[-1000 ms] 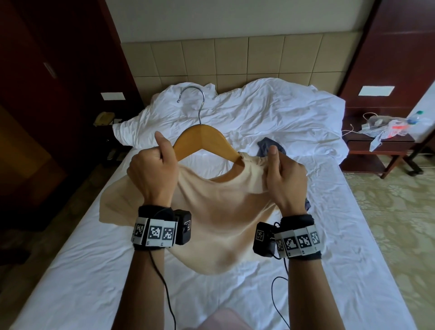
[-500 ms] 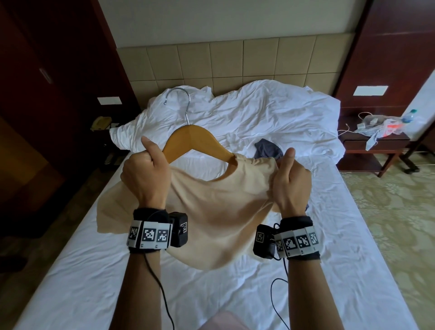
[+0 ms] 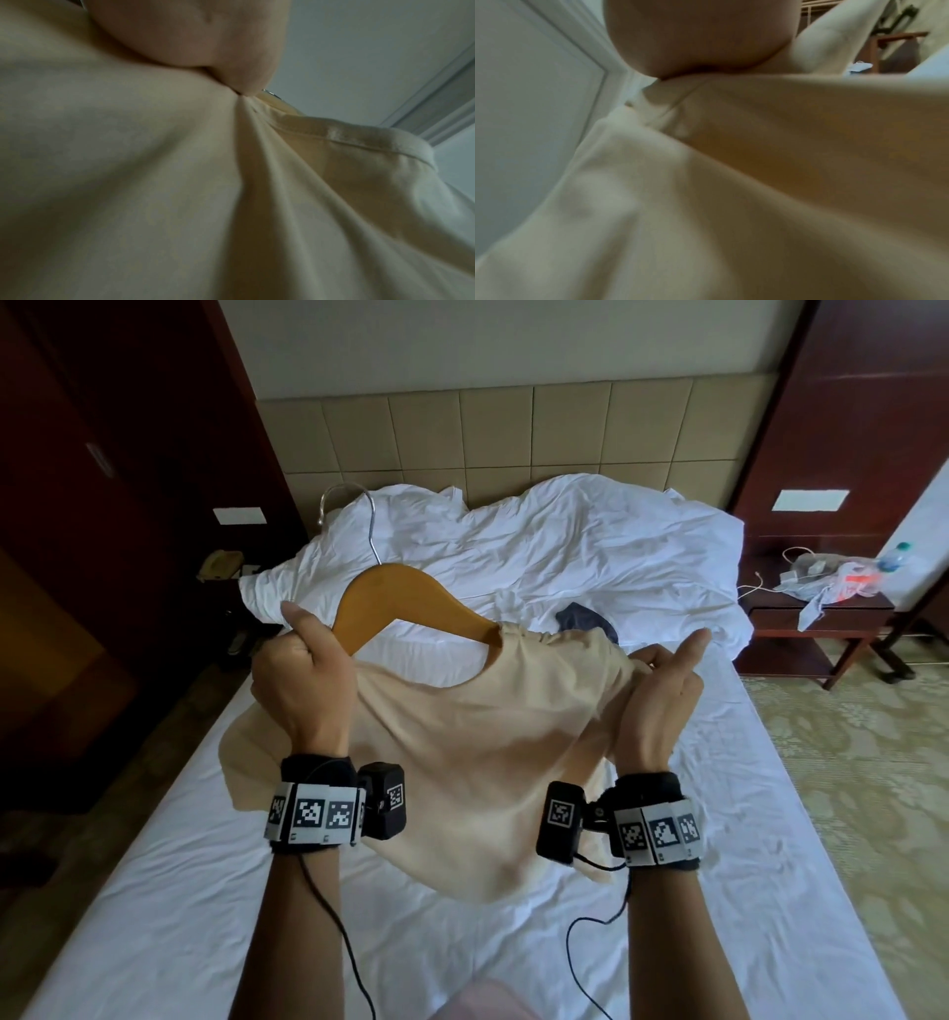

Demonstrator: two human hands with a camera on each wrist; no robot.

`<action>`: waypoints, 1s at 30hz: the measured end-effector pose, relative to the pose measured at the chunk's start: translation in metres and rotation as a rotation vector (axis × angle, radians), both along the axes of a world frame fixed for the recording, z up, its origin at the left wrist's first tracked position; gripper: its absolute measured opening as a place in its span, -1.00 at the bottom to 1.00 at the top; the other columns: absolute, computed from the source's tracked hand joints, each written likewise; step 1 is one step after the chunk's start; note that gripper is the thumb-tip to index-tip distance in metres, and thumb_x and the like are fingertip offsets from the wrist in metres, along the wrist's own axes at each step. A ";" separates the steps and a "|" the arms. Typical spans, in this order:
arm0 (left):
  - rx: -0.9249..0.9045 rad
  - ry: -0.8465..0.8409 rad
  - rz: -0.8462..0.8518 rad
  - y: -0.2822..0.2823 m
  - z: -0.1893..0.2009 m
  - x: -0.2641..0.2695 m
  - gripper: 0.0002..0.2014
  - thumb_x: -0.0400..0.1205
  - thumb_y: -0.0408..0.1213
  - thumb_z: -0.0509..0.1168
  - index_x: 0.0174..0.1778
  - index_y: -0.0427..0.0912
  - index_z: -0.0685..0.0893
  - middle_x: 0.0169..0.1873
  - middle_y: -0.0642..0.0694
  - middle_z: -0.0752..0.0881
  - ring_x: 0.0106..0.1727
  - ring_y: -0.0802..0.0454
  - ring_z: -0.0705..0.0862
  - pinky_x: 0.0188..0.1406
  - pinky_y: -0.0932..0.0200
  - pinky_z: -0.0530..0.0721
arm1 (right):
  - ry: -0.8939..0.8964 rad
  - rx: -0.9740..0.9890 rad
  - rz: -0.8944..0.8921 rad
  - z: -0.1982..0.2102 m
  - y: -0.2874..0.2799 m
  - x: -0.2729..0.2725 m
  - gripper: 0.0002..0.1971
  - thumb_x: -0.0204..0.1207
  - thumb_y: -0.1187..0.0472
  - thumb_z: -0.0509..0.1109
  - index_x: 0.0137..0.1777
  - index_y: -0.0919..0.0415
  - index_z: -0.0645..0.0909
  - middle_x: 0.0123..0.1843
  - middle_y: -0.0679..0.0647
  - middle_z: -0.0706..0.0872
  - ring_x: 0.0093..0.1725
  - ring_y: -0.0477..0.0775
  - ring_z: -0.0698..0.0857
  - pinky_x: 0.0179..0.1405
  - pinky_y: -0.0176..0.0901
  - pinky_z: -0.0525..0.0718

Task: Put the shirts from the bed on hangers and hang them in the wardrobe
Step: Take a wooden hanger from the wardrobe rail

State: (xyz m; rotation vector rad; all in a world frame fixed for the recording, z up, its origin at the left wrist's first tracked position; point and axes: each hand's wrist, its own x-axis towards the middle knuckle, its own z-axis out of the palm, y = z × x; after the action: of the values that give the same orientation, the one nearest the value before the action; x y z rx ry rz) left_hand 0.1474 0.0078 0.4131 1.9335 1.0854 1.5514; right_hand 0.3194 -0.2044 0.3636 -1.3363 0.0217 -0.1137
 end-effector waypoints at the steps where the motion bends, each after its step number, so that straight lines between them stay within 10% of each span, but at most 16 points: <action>1: -0.008 -0.018 0.007 0.002 0.001 -0.002 -0.30 0.86 -0.08 -0.03 -0.65 -0.29 0.38 -0.72 -0.13 0.42 -0.66 -0.27 0.43 -0.52 -0.04 0.40 | 0.021 0.018 -0.016 0.000 -0.002 0.003 -0.24 0.80 -0.37 -0.04 -0.37 0.24 0.50 -0.49 0.07 0.44 -0.38 0.12 0.45 -0.23 -0.04 0.48; 4: -0.063 -0.108 0.053 0.013 0.004 -0.012 -0.32 0.85 -0.05 -0.03 -0.65 -0.19 0.39 -0.69 -0.13 0.49 -0.63 -0.27 0.48 -0.50 -0.12 0.47 | -0.003 0.038 -0.134 0.000 -0.018 0.017 -0.32 0.81 -0.29 0.09 -0.50 0.08 0.46 -0.49 0.03 0.41 -0.38 0.09 0.43 -0.26 -0.10 0.44; 7: -0.104 -0.182 0.103 0.027 0.003 -0.023 -0.32 0.80 0.04 -0.04 -0.66 -0.18 0.38 -0.67 -0.22 0.52 -0.60 -0.38 0.51 -0.46 -0.23 0.57 | -0.069 -0.104 -0.221 -0.009 -0.037 0.030 -0.31 0.85 -0.16 0.12 -0.44 0.32 0.41 -0.48 0.11 0.41 -0.40 0.12 0.39 -0.35 -0.10 0.37; 13: -0.048 -0.106 0.087 0.020 0.000 -0.016 -0.30 0.83 0.00 -0.05 -0.65 -0.24 0.42 -0.68 -0.19 0.52 -0.65 -0.29 0.49 -0.51 -0.20 0.54 | 0.068 -0.650 0.063 -0.029 -0.028 0.034 -0.38 0.88 -0.09 0.07 -0.24 0.35 0.63 -0.14 0.32 0.76 -0.01 0.37 0.68 -0.05 0.03 0.44; 21: 0.098 0.056 0.048 0.001 -0.003 0.000 -0.27 0.86 -0.08 0.00 -0.68 -0.31 0.44 -0.73 -0.18 0.48 -0.68 -0.25 0.41 -0.61 -0.13 0.38 | -0.640 -0.501 0.192 0.014 0.010 -0.008 -0.63 0.83 0.00 0.26 -0.01 0.24 0.76 -0.10 0.01 0.76 -0.02 0.10 0.74 -0.02 0.00 0.66; 30: 0.220 0.341 -0.190 -0.034 -0.012 0.029 -0.25 0.87 -0.02 -0.03 -0.61 -0.34 0.58 -0.62 -0.23 0.65 -0.55 -0.25 0.62 -0.37 0.10 0.35 | -0.543 -0.449 0.486 0.042 0.038 -0.048 -0.66 0.69 -0.24 0.45 0.00 0.06 0.68 -0.32 -0.14 0.71 -0.29 -0.16 0.71 -0.30 -0.13 0.61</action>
State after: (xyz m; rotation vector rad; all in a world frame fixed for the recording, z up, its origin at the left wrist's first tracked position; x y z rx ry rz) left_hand 0.1769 -0.0259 0.4008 2.4393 0.8518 1.3145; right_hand 0.2715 -0.1661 0.4054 -1.6797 -0.8239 -0.0664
